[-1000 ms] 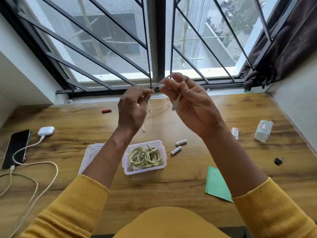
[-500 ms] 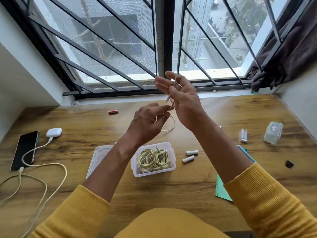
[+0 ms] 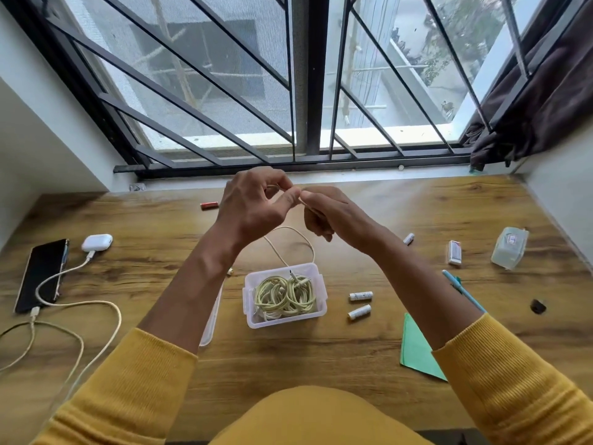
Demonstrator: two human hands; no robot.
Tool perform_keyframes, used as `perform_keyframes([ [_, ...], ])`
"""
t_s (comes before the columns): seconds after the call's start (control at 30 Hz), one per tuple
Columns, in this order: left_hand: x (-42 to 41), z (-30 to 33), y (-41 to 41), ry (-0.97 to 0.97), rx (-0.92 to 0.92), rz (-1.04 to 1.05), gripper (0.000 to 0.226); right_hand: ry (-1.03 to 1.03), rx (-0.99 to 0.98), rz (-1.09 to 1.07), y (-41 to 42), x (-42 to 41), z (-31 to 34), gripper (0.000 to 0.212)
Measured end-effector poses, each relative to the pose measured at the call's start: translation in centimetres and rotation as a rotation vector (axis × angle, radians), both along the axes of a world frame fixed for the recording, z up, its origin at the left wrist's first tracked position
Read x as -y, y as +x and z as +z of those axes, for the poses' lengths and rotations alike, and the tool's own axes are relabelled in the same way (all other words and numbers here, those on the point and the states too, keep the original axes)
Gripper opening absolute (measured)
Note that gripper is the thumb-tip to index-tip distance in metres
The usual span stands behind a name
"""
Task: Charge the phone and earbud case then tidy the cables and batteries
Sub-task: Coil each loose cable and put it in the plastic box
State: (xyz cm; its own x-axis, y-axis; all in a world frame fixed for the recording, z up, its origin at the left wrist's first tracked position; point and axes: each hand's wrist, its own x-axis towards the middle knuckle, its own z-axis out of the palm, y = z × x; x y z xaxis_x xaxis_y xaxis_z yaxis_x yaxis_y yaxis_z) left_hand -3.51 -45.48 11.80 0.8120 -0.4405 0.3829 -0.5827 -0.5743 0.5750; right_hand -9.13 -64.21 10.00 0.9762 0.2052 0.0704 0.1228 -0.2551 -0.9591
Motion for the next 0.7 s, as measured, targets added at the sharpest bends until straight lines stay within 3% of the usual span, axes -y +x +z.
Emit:
perform_keyframes([
  [0.2, 0.5, -0.6, -0.2, 0.008, 0.038, -0.048, 0.024, 0.082, -0.112, 0.066, -0.5, 1.2, 0.7, 0.043],
  [0.43, 0.6, -1.2, -0.7, -0.063, -0.048, -0.080, 0.013, 0.056, -0.169, 0.232, -0.9, 2.4, 1.2, 0.046],
  [0.7, 1.6, -1.8, -1.2, -0.169, -0.085, 0.018, 0.025, 0.342, -0.125, 0.262, -1.8, 2.0, 1.4, 0.039],
])
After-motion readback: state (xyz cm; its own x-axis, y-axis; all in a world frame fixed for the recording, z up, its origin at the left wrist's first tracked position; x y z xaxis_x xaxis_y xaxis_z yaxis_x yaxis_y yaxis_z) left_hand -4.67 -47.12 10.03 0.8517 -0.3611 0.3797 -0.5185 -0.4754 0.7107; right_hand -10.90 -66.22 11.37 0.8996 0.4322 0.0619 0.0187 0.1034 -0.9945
